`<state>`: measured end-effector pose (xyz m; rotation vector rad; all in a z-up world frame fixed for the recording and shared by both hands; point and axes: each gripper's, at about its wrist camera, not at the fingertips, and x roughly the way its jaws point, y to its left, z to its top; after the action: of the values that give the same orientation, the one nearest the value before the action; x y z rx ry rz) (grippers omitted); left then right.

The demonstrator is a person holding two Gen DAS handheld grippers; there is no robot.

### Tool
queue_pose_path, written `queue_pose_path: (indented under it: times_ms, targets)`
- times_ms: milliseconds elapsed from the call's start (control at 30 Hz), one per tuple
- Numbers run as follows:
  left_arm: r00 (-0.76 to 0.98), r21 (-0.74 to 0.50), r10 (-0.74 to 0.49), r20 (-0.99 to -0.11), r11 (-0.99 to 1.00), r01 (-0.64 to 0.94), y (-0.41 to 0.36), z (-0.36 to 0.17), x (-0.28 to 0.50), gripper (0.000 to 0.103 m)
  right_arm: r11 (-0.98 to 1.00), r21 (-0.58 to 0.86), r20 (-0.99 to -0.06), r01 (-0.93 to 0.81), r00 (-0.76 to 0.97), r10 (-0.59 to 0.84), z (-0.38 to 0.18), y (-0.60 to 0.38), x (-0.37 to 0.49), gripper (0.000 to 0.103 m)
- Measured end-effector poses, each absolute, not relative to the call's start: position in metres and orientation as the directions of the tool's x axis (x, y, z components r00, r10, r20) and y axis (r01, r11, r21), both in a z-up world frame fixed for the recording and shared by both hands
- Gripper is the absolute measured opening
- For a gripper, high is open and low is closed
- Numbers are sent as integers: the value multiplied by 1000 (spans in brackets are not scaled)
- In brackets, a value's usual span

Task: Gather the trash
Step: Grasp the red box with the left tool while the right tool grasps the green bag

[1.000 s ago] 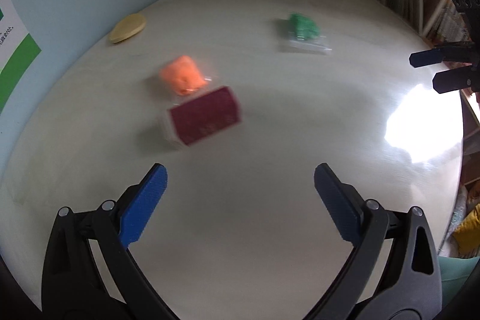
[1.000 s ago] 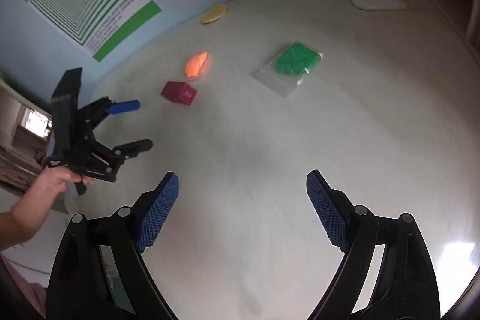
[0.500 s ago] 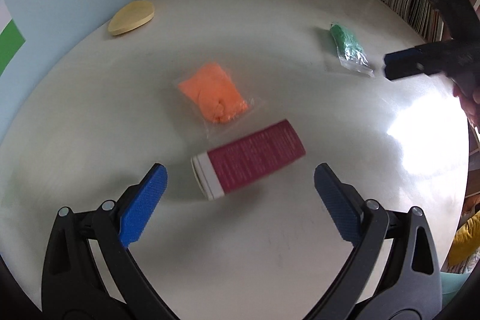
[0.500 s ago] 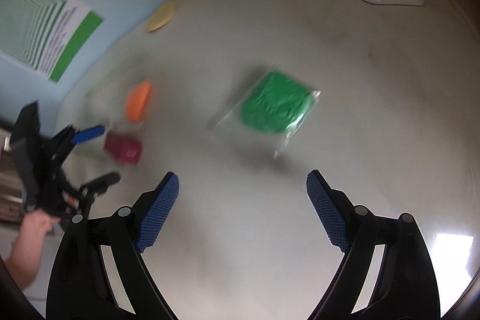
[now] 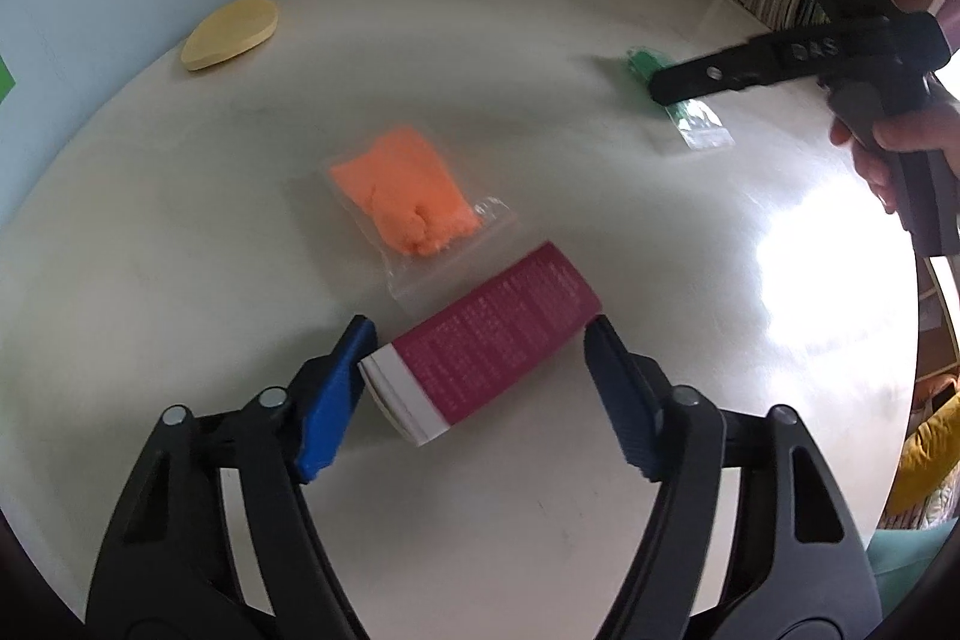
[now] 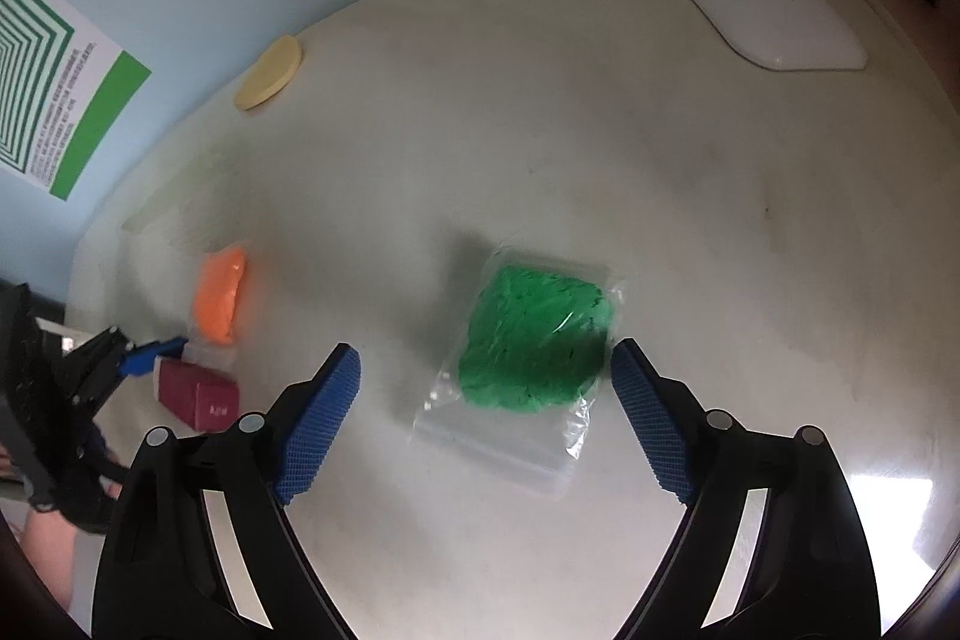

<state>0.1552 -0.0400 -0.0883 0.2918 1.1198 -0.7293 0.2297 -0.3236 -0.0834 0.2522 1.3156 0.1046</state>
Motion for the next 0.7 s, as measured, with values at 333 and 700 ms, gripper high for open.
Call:
queue_pose_path:
  times_ms: [333,700]
  targets:
    - [201,-144,-383,-902,704,695,-40,-84,132,44,988,157,-955,-3,253,153,-82,-314,227,63]
    - [229,-125,-378,-897,715,688,-55,-81,143,56,991,129,-960,41,255,114,-84,-321,222,79]
